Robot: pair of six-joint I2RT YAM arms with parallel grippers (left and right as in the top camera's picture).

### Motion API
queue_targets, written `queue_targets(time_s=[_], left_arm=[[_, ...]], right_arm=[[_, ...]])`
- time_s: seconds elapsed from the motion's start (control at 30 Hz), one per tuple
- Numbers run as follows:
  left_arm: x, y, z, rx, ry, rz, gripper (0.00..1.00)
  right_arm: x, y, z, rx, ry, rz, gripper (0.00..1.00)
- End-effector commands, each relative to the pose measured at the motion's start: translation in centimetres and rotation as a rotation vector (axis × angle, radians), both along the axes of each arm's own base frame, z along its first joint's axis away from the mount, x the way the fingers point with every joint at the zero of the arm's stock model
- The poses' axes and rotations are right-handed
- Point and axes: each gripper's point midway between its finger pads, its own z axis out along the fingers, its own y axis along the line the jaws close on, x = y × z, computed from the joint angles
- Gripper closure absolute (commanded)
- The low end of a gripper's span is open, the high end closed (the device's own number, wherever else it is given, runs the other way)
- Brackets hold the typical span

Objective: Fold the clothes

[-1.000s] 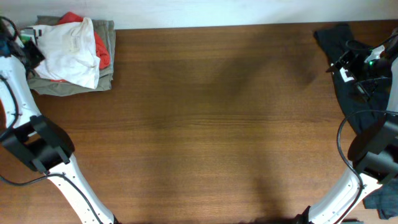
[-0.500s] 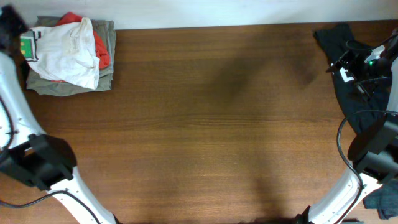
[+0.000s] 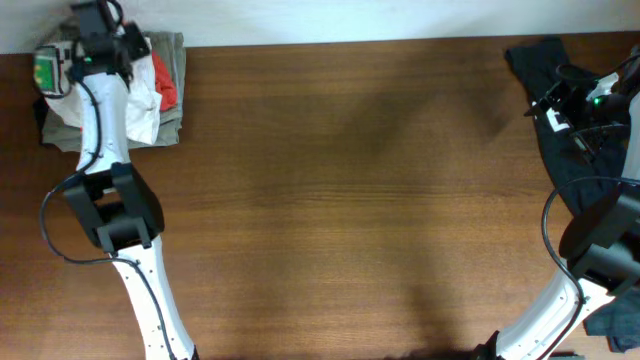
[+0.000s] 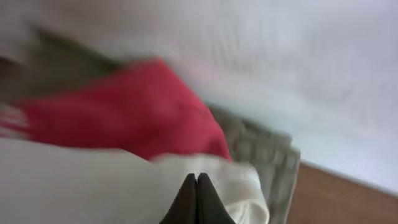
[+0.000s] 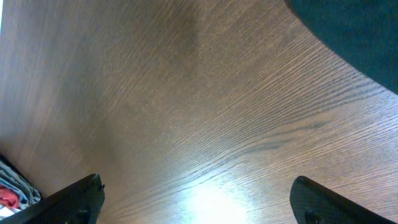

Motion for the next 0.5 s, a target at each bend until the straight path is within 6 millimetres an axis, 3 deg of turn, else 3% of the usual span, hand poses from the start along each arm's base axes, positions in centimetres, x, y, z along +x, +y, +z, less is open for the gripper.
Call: queue_targets(time_s=[0.0, 0.07, 0.2, 0.23, 0.3, 0.37, 0.4, 0.43, 0.47], left_arm=[[-2.6, 6.2, 10.5, 0.117, -0.151, 0.208, 0.99], [-2.6, 8.7, 7.0, 0.115, -0.111, 0.242, 0.99], [-3.4, 13.0, -4.8, 0.085, 0.059, 0.3, 0.99], [-3.7, 13.6, -6.3, 0.08, 0.082, 0.307, 0.99], [-4.0, 14.1, -6.8, 0.076, 0.093, 0.315, 0.99], [-3.7, 14.0, -2.2, 0.089, 0.03, 0.314, 0.99], [-3.4, 13.4, 3.2, 0.104, -0.053, 0.305, 0.92], [-3.4, 12.7, 7.5, 0.115, -0.124, 0.293, 0.73], [-4.0, 10.8, 13.6, 0.117, -0.208, 0.253, 0.61]], right_arm=[[0.2, -0.2, 0.6, -0.009, -0.015, -0.008, 0.01], [0.2, -0.2, 0.6, -0.009, -0.015, -0.008, 0.01], [0.2, -0.2, 0.6, -0.009, -0.015, -0.008, 0.01], [0.2, -0.2, 0.6, -0.009, -0.015, -0.008, 0.01], [0.2, -0.2, 0.6, -0.009, -0.015, -0.008, 0.01], [0.2, -0.2, 0.6, -0.009, -0.015, -0.008, 0.01], [0.2, -0.2, 0.6, -0.009, -0.015, -0.008, 0.01], [0.2, -0.2, 0.6, -0.009, -0.015, -0.008, 0.01], [0.2, -0.2, 0.6, -0.009, -0.015, -0.008, 0.01]])
